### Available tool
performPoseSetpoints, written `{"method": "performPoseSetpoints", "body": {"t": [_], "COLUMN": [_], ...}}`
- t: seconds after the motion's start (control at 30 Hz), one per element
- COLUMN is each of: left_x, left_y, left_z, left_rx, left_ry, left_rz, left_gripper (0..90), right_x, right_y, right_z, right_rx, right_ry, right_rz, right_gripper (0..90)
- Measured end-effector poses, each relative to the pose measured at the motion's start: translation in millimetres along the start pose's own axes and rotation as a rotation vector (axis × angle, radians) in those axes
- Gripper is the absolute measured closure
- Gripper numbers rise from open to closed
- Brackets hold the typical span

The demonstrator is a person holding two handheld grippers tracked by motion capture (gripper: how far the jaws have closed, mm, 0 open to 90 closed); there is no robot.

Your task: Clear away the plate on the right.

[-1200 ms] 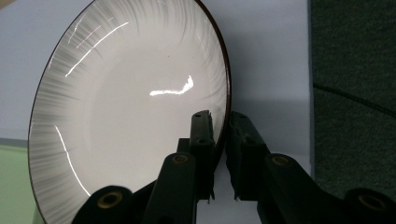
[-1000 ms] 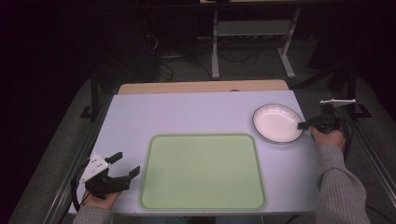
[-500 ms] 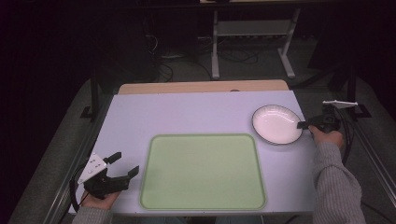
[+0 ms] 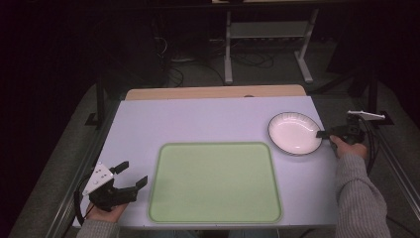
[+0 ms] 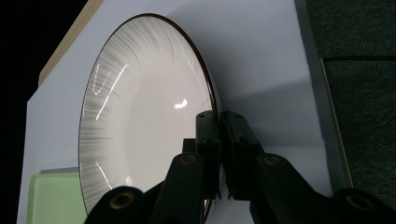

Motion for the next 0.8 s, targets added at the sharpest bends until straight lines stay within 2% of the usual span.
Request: {"method": "performPoseSetpoints", "body": {"t": [0.37, 0.53, 0.57, 0.8], "left_x": [-0.7, -1.1, -1.1, -0.9], "left_y": [0.5, 0.1, 0.1, 0.2], "left_z": [0.6, 0.6, 0.7, 0.5], "left_rx": [-0.001, -0.002, -0.001, -0.002], "left_ry": [0.003, 0.002, 0.003, 0.003], "left_rz": [-0.001, 0.002, 0.002, 0.005], "left_gripper": [15.5, 15.5, 15.5, 15.5], "right_x": [8.0, 14.5, 17.2, 28.8], "right_y": [3.1, -0.2, -2.8, -11.8], "right_z": [-5.1, -6.1, -7.4, -15.5], "right_rx": [-0.025, -0.031, -0.043, -0.039], "right_ry": [0.026, 0.052, 0.059, 0.08], "right_rz": [0.026, 0.054, 0.076, 0.113], "right_gripper": [84.4, 84.2, 84.0, 83.8]}}
Point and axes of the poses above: each handheld gripper's, and its own axes: x roughly backward along the jaws, z roughly out of its top, y roughly to its right, the point moved 10 cm from there along -x, roughly forward along the jaws, and after that the axes turned 13 degrees about x, right-handed, at the moved point
